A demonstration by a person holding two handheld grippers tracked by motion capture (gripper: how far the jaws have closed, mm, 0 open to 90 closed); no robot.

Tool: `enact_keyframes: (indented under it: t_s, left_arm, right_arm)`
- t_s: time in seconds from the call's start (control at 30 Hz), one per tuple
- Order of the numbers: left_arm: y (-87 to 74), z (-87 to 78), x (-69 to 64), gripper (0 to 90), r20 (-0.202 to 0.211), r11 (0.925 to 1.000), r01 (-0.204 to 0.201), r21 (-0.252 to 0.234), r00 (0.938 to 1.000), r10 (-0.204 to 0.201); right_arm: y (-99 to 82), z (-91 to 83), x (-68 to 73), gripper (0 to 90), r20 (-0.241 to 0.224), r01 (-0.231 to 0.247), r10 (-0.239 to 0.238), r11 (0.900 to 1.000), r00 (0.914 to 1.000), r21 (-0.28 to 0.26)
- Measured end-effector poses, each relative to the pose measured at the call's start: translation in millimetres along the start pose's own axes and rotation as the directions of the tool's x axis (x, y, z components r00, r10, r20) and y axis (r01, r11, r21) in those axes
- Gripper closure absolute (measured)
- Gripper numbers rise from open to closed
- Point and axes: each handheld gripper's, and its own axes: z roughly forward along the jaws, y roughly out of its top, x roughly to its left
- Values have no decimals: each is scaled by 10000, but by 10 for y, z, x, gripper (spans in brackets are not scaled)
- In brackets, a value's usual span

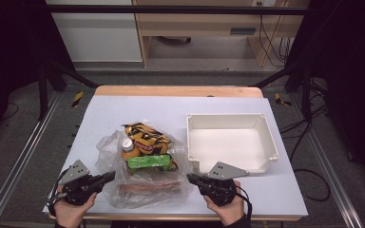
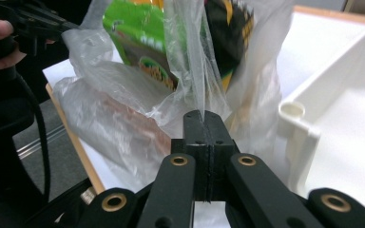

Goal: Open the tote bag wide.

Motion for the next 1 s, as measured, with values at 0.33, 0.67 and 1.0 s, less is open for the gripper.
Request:
enact_keyframes:
  t_s: [0.33,0.67,1.0]
  left_arm:
    - [-219,-23,-127,900,166,9976,-145,684,9998,134]
    - [-307,35,-159,900,90,9911,-176,1317,9998,166]
    - [-418,175,-125,900,-234,9786,-13,2058,9997,62]
  right_arm:
    - [-209,66,-24,900,-203,-515,527,9972,9984,538]
    - [-308,171,5,900,-290,-637,682,9889,9973,1341]
    - [-519,421,-36,900,205,-905,882,9704,9959,2237]
